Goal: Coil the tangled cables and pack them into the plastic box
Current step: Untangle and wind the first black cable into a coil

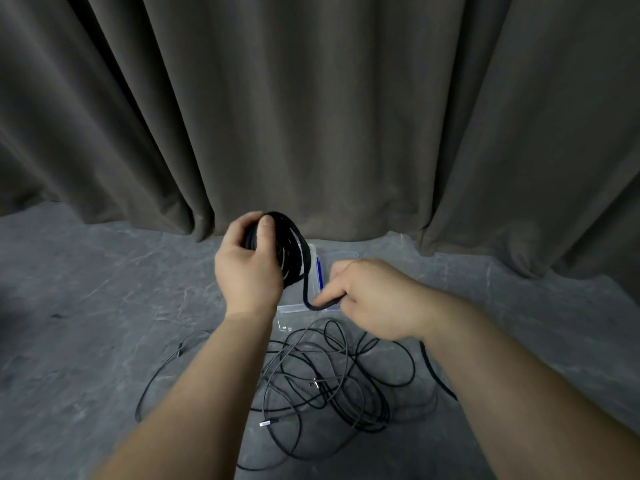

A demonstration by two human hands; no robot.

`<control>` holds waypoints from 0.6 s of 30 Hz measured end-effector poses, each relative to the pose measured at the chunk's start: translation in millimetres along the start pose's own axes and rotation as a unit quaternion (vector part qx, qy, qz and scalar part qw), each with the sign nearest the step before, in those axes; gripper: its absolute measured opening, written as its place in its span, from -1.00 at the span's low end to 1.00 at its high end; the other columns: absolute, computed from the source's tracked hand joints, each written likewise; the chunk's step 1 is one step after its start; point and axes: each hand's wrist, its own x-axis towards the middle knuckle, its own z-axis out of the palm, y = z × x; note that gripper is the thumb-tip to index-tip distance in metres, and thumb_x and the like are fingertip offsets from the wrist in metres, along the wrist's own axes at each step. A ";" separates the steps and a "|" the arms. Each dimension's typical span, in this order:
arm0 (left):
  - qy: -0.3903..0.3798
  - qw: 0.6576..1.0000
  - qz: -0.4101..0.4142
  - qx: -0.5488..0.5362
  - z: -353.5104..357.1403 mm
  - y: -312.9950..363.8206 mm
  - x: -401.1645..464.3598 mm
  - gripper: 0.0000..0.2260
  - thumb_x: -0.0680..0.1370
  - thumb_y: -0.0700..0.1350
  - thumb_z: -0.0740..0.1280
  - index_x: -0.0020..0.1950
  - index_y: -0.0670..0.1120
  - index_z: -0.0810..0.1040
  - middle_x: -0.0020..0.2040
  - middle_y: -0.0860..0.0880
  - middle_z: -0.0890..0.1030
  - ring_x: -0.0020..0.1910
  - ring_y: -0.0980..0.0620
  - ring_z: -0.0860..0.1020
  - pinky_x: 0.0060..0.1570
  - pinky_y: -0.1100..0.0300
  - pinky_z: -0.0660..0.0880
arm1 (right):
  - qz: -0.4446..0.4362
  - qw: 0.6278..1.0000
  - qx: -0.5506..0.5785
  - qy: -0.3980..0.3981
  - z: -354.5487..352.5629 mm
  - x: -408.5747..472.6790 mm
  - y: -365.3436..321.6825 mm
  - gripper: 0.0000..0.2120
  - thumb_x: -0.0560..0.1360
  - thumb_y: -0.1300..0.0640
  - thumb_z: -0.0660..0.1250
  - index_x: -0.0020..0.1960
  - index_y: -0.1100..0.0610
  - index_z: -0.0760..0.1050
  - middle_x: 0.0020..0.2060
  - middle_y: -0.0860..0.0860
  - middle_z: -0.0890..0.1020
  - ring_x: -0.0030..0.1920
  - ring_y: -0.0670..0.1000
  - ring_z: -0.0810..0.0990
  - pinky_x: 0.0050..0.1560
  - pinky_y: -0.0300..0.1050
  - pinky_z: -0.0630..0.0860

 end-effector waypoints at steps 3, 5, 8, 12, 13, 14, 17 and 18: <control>-0.062 0.998 0.002 0.011 6.3 1.1 -7.9 -0.94 0.58 -0.09 0.33 -0.02 0.03 0.60 -0.10 0.15 0.64 -0.11 0.32 0.56 -0.03 0.44 0.46 | -0.061 0.986 0.079 0.132 -2.9 3.7 -5.4 -0.69 0.47 0.38 0.26 -0.01 0.07 0.67 -0.18 -0.21 0.52 -0.13 -0.20 0.51 -0.03 -0.41 0.39; -0.117 0.993 -0.021 -0.018 10.1 -0.3 -15.0 -0.91 0.58 -0.10 0.33 -0.08 0.05 0.60 -0.14 0.10 0.66 -0.10 0.23 0.60 0.01 0.31 0.50 | -0.067 0.961 0.135 0.230 -3.9 6.4 -0.6 -0.82 0.41 0.33 0.39 -0.13 0.07 0.61 -0.21 -0.16 0.53 -0.19 -0.18 0.53 -0.10 -0.33 0.44; -0.188 0.976 -0.070 -0.083 14.7 0.7 -25.1 -0.87 0.59 -0.02 0.30 -0.05 0.00 0.63 -0.15 0.00 0.67 -0.16 0.06 0.63 -0.10 0.17 0.54 | -0.028 0.934 0.218 0.283 -4.6 7.3 6.0 -0.77 0.34 0.28 0.51 -0.22 0.00 0.53 -0.24 -0.14 0.49 -0.27 -0.21 0.49 -0.21 -0.35 0.42; -0.237 0.955 -0.102 -0.144 19.2 12.0 -35.0 -0.74 0.67 -0.11 0.13 0.00 -0.10 0.61 -0.26 0.06 0.63 -0.42 0.23 0.48 -0.37 0.37 0.41 | 0.024 0.925 0.239 0.294 -2.4 9.4 12.4 -0.72 0.27 0.14 0.58 -0.23 -0.06 0.49 -0.22 -0.08 0.55 -0.24 -0.10 0.53 -0.21 -0.16 0.49; -0.244 0.953 -0.108 -0.146 19.7 12.4 -37.1 -0.72 0.67 -0.12 0.10 0.00 -0.10 0.61 -0.26 0.06 0.63 -0.43 0.23 0.47 -0.38 0.35 0.40 | 0.034 0.923 0.240 0.297 -1.8 9.6 13.6 -0.72 0.25 0.09 0.60 -0.23 -0.04 0.50 -0.24 -0.07 0.57 -0.23 -0.06 0.55 -0.19 -0.07 0.53; -0.249 0.951 -0.113 -0.144 20.0 12.0 -38.9 -0.70 0.67 -0.12 0.09 -0.01 -0.07 0.61 -0.26 0.07 0.63 -0.43 0.21 0.45 -0.38 0.31 0.39 | 0.044 0.921 0.245 0.300 -1.6 9.2 14.8 -0.72 0.22 0.06 0.60 -0.24 -0.02 0.50 -0.28 -0.07 0.59 -0.25 -0.05 0.56 -0.19 -0.03 0.55; -0.256 0.951 -0.121 -0.121 20.3 9.4 -42.4 -0.62 0.67 -0.09 0.06 -0.11 0.05 0.65 -0.35 0.08 0.57 -0.44 0.14 0.36 -0.37 0.18 0.30 | 0.077 0.913 0.264 0.301 -1.8 7.2 16.9 -0.69 0.19 0.03 0.62 -0.28 0.02 0.49 -0.43 -0.13 0.56 -0.37 -0.16 0.51 -0.26 -0.06 0.52; -0.262 0.949 -0.122 -0.123 20.4 10.2 -43.6 -0.61 0.67 -0.07 0.05 -0.12 0.06 0.65 -0.39 0.09 0.54 -0.45 0.14 0.35 -0.36 0.17 0.29 | 0.084 0.911 0.270 0.301 -1.8 6.9 17.0 -0.68 0.19 0.02 0.61 -0.28 0.04 0.48 -0.45 -0.13 0.55 -0.39 -0.15 0.49 -0.28 -0.05 0.50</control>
